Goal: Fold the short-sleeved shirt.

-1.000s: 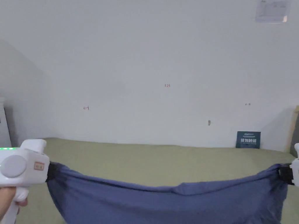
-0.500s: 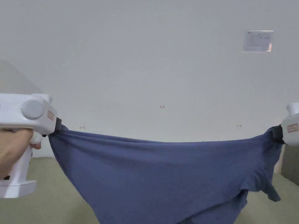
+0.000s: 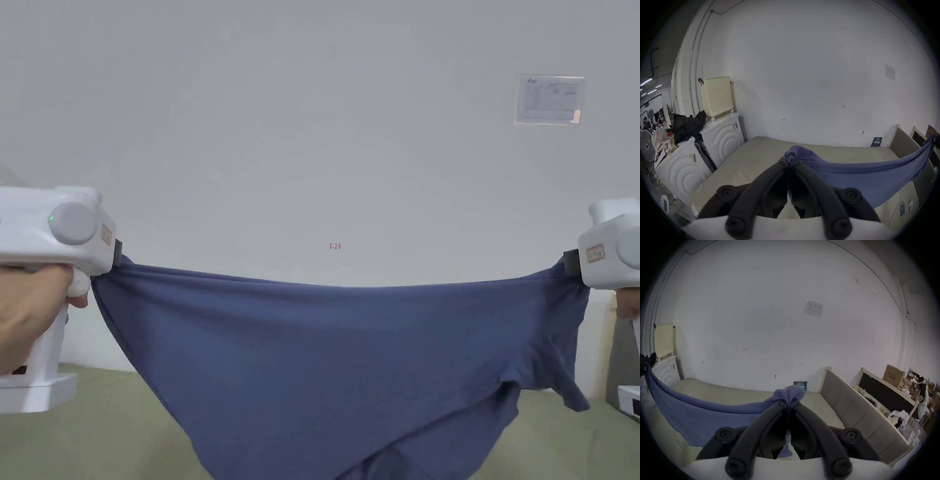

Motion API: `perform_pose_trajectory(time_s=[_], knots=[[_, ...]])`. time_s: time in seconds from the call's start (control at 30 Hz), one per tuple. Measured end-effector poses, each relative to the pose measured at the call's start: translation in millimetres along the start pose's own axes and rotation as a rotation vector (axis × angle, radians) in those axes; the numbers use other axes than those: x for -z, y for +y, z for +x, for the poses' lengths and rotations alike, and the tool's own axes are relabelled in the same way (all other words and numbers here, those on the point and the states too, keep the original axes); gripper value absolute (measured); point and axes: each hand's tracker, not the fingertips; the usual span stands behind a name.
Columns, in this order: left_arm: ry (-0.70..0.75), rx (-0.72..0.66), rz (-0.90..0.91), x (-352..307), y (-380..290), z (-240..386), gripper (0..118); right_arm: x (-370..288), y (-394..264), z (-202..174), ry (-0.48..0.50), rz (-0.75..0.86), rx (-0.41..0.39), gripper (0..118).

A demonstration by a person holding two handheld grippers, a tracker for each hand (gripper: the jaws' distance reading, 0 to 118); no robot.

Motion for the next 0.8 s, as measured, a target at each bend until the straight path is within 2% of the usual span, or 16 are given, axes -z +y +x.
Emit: perform_pose_trajectory(time_s=[0.1, 0.17, 0.3, 0.37, 0.43, 0.6, 0.8], knots=[[0.006, -0.005, 0.003, 27, 2, 6, 1, 25, 3, -9, 0.001, 0.005, 0.000, 2], [0.029, 0.053, 0.009, 45, 1, 13, 1, 43, 2, -15, -0.001, 0.004, -0.037, 2], [0.038, -0.002, -0.018, 79, -13, 18, 1, 77, -15, -25, 0.003, -0.011, -0.032, 2], [0.042, 0.012, -0.047, 92, -30, 22, 1, 89, -32, -30, -0.008, -0.035, -0.032, 2], [0.045, 0.055, -0.097, 105, -56, 25, 1, 100, -62, -32, -0.003, -0.081, -0.038, 2], [0.004, 0.027, -0.232, 116, -141, 22, 1, 100, -157, -31, 0.027, -0.210, -0.006, 2], [-0.046, 0.026, -0.344, 74, -258, 4, 1, 40, -280, -5, 0.052, -0.300, 0.046, 2]])
